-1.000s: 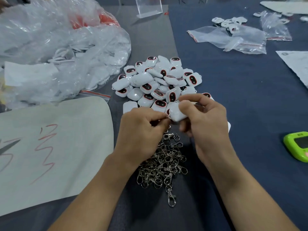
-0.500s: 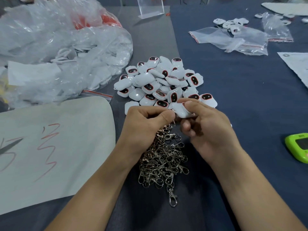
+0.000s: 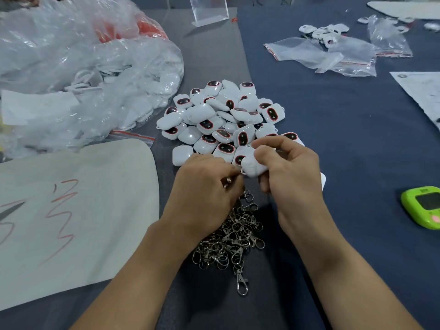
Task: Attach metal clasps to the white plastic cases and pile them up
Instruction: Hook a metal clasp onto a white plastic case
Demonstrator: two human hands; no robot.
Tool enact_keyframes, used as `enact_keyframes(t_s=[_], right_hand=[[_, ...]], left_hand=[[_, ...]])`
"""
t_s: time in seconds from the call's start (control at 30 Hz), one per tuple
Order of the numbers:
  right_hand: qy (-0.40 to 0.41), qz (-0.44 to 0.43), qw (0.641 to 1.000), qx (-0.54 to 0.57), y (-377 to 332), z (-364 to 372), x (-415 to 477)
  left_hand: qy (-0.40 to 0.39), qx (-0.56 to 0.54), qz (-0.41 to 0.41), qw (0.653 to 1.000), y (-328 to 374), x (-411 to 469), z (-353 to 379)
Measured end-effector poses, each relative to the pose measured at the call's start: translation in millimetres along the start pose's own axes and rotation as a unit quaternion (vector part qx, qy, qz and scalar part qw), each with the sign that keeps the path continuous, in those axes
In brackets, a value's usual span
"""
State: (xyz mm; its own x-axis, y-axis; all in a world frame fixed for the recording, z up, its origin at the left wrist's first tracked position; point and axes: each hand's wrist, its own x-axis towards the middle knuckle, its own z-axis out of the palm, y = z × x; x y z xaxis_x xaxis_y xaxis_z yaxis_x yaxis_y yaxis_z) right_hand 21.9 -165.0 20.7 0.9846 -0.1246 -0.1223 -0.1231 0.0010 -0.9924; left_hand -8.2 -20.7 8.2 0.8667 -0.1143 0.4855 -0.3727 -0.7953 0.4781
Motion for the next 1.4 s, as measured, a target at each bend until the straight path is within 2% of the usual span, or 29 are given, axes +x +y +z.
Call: enact_keyframes(t_s=[0.03, 0.1, 0.2, 0.27, 0.4, 0.53, 0.7, 0.73, 0.83, 0.97, 1.07, 1.2, 1.27, 1.33, 1.4], right_hand=[[-0.011, 0.031, 0.999, 0.029, -2, -2, 2], [-0.042, 0.109, 0.989, 0.088, -7, -6, 6], [-0.08, 0.179, 0.972, 0.133, -9, -12, 10], [-0.094, 0.184, 0.968, 0.141, -9, -14, 12], [-0.107, 0.187, 0.965, 0.146, -8, -14, 12], [-0.109, 0.194, 0.962, 0.156, -8, -15, 14], [-0.132, 0.158, 0.974, 0.092, -11, -18, 11], [-0.146, 0.136, 0.978, 0.066, -13, -19, 10], [-0.189, 0.028, 0.98, -0.046, -19, -31, 10], [-0.145, -0.074, 0.967, -0.195, -21, -60, 17], [-0.093, -0.078, 0.969, -0.217, -21, -79, 25], [-0.113, -0.028, 0.946, -0.302, -20, -92, 29], [-0.071, -0.023, 0.931, -0.357, -19, -92, 31], [-0.018, -0.031, 0.915, -0.403, -19, -88, 31], [0.016, -0.047, 0.906, -0.42, -20, -85, 31]], left_hand=[[0.01, -0.052, -0.057, 0.997, 1, 0, 0], [0.024, -0.181, -0.177, 0.967, 1, 1, 2], [0.019, -0.322, -0.248, 0.914, -2, 7, 2], [0.016, -0.345, -0.256, 0.903, -3, 9, 0], [0.023, -0.33, -0.248, 0.911, -3, 7, 0], [0.022, -0.371, -0.247, 0.895, -4, 7, -1], [-0.027, -0.413, -0.231, 0.881, 6, 7, -2], [-0.037, -0.402, -0.232, 0.885, 7, 7, -1], [-0.029, -0.286, -0.22, 0.932, 11, 4, 5], [-0.001, -0.189, -0.198, 0.962, 15, -1, 8], [0.031, -0.147, -0.162, 0.975, 13, -1, 7], [0.045, -0.099, -0.172, 0.979, 8, -1, 6], [0.064, -0.051, -0.156, 0.984, 5, -2, 6], [0.097, 0.043, -0.131, 0.986, 4, -1, 7], [0.102, 0.086, -0.139, 0.981, 2, 1, 8]])
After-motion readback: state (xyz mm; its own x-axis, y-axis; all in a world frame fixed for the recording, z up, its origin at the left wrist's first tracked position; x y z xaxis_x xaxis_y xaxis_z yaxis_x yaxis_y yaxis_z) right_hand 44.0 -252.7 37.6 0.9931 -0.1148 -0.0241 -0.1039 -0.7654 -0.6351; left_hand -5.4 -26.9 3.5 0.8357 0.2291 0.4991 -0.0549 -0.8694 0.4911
